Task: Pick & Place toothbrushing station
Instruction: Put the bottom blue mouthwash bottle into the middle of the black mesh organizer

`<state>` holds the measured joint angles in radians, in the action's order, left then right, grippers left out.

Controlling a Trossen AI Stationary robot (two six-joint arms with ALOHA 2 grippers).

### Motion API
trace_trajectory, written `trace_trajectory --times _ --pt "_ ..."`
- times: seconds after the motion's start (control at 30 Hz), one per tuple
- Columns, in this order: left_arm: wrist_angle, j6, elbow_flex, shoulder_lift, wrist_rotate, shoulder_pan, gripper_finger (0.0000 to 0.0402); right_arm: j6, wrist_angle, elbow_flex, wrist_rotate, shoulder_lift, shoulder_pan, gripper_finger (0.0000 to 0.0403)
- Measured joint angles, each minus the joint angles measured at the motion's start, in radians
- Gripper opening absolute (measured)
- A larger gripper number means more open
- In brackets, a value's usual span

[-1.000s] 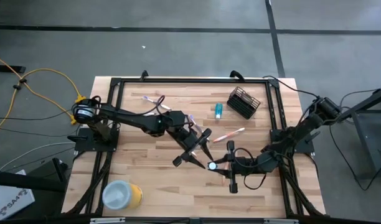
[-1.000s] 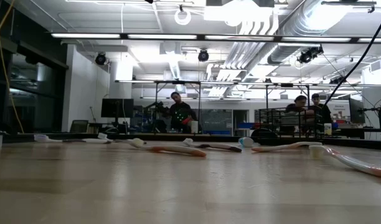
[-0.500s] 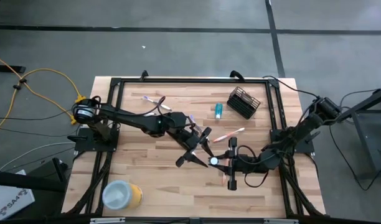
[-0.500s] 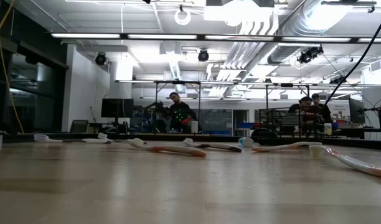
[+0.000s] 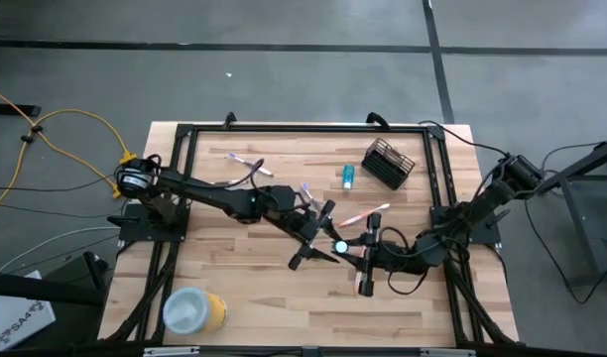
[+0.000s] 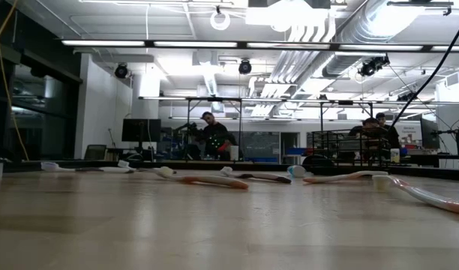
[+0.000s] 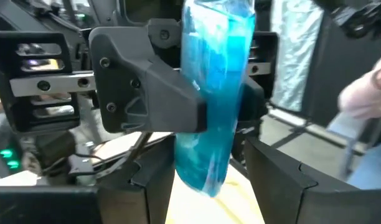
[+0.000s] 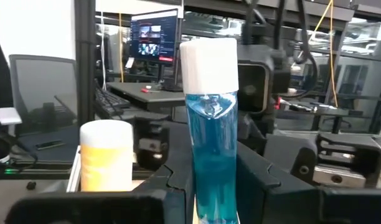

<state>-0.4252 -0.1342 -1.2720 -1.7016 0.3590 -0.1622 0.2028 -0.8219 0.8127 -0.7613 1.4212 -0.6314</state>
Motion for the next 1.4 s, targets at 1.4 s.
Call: trace_trajectory --times 1.4 --pt "-0.009 0.066 0.0 -0.001 -0.149 -0.026 0.0084 -0.014 0.005 0.0 0.012 0.001 0.005 0.0128"
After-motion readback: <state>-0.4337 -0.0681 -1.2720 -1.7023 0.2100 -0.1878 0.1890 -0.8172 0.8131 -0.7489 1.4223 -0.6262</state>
